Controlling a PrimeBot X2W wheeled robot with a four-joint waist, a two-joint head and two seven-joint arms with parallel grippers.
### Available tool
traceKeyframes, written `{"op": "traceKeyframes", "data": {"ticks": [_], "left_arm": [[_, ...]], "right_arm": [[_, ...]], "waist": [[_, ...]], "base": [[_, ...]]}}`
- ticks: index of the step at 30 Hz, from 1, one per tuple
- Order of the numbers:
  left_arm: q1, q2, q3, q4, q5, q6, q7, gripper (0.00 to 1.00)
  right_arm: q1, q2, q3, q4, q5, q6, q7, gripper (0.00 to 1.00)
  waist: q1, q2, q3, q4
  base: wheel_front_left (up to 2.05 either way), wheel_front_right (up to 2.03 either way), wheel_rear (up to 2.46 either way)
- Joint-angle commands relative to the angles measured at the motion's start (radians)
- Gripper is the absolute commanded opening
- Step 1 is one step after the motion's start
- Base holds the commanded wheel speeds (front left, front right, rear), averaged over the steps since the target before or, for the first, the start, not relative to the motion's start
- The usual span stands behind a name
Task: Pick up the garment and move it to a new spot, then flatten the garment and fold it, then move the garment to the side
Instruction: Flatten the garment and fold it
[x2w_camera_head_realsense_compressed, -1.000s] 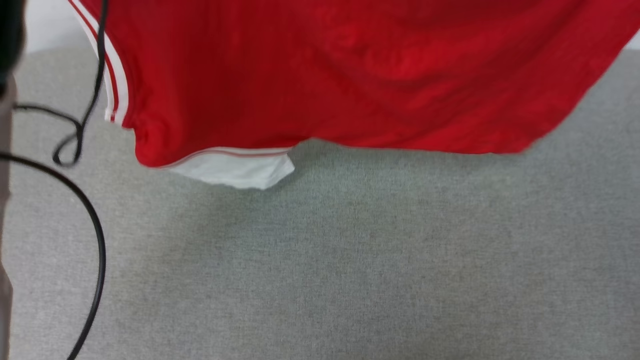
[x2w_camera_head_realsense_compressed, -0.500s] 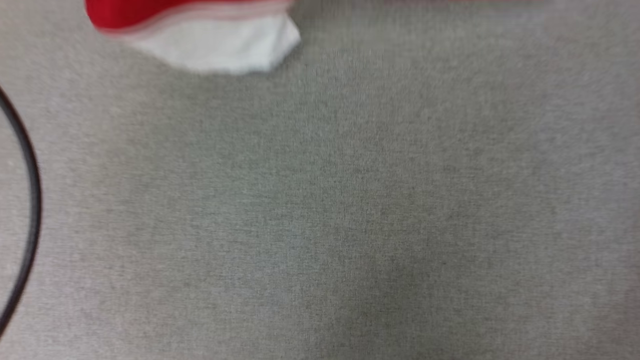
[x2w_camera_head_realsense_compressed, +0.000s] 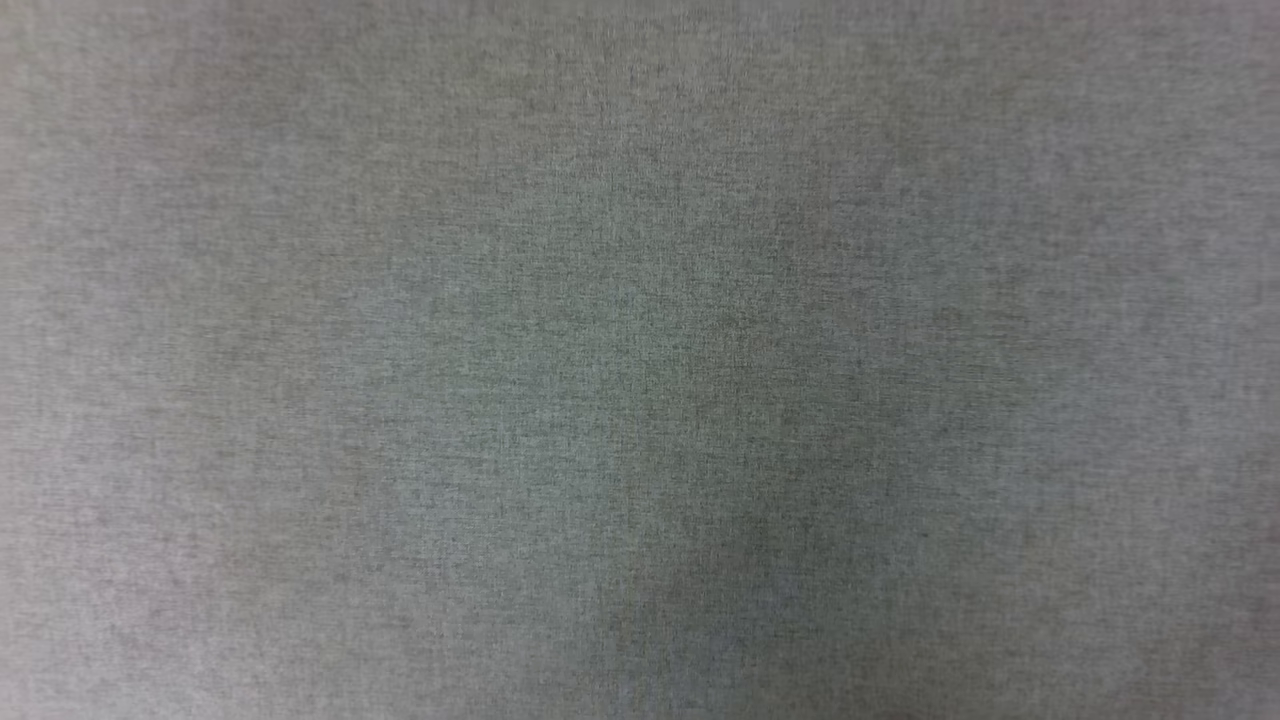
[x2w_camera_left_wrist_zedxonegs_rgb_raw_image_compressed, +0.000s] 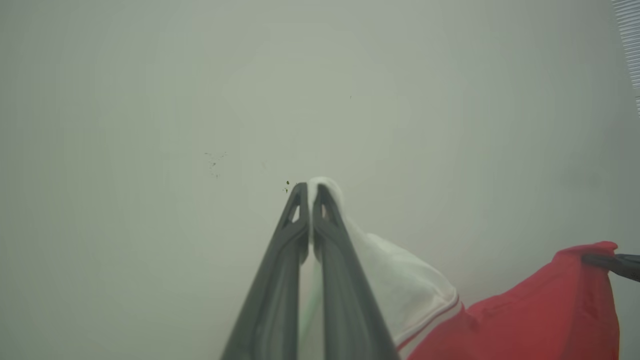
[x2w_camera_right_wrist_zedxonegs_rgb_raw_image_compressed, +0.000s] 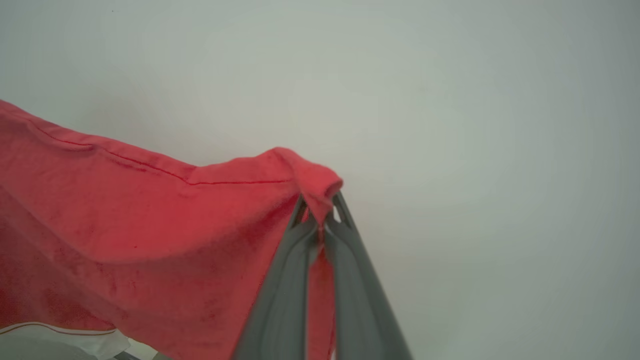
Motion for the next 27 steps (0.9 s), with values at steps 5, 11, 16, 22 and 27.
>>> {"op": "traceKeyframes", "data": {"ticks": [5, 11, 16, 22, 27], "left_arm": [[0.042, 0.032, -0.055, 0.037, -0.052, -0.002, -0.034, 0.0], [0.166, 0.072, -0.106, 0.051, -0.127, -0.002, -0.082, 0.0], [0.331, 0.108, -0.138, 0.03, -0.186, -0.002, -0.114, 0.0], [0.562, 0.155, -0.142, -0.029, -0.233, -0.002, -0.131, 0.0], [0.777, 0.188, -0.107, -0.112, -0.24, 0.001, -0.135, 0.0]], "right_arm": [[0.001, -0.015, 0.083, 0.073, 0.032, -0.001, -0.043, 0.0], [0.076, -0.038, 0.19, 0.107, 0.101, -0.001, -0.096, 0.0], [0.205, -0.062, 0.277, 0.099, 0.176, -0.001, -0.15, 0.0], [0.397, -0.095, 0.355, 0.055, 0.267, -0.001, -0.2, 0.0], [0.584, -0.129, 0.408, -0.023, 0.319, -0.001, -0.238, 0.0]], "waist": [[-0.0002, 0.0, 0.045, 0.001], [-0.0002, 0.0, 0.051, 0.004], [-0.0002, 0.0, 0.016, 0.002], [-0.0002, 0.0, -0.047, -0.002], [-0.0002, 0.0, -0.113, -0.008]], "base": [[0.0, 0.0, 0.0], [0.0, 0.0, 0.0], [0.0, 0.0, 0.0], [0.0, 0.0, 0.0], [0.0, 0.0, 0.0]]}}
